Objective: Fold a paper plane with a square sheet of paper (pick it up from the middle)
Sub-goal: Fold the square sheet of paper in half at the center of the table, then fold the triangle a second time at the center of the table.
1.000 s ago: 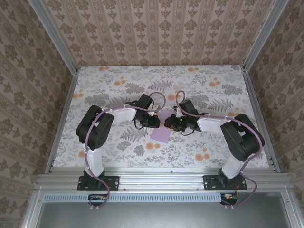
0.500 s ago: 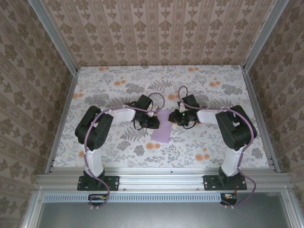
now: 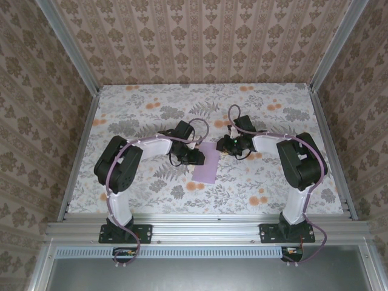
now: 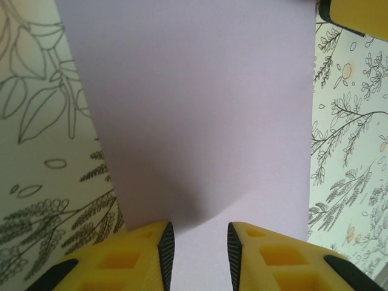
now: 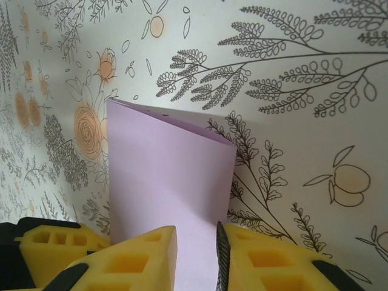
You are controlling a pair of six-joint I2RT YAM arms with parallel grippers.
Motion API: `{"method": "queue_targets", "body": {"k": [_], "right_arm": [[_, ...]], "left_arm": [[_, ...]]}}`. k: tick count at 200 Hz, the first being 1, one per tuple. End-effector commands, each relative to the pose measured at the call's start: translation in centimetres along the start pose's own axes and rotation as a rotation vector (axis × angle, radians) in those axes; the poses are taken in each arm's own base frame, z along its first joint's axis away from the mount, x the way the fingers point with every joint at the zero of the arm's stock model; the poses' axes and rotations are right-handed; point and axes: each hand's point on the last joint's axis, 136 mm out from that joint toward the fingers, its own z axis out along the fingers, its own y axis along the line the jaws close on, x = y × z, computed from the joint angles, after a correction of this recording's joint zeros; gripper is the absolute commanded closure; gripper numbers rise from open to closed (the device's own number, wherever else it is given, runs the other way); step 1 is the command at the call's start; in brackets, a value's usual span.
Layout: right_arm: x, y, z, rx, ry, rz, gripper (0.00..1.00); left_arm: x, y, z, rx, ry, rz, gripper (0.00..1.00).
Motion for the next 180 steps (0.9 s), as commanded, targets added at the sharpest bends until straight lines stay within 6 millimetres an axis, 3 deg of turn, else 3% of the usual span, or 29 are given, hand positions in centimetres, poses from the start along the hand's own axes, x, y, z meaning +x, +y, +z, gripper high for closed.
{"method": "queue_targets", "body": {"k": [1, 46, 105, 180], "right_arm": [[0.0, -0.4, 0.0, 0.027, 0.025, -0.013, 0.71], [1.2, -0.7, -0.9, 0.068, 0.053, 0.011, 0.66], [2.9, 0.4, 0.1, -0.002, 0.086, 0.033, 0.63], [3.2, 2.1, 1.0, -0.056, 0.115, 0.019, 0.64]], "left_arm": [[-1.5, -1.7, -2.9, 0.036, -0.049, -0.004, 0.66], [-1.7, -0.8, -3.4, 0.02, -0.055, -0.007, 0.62], [-2.7, -1.0, -1.7, 0.052, -0.035, -0.001, 0.62], [-2.3, 0.4, 0.2, 0.026, 0.006, -0.004, 0.64]]}}
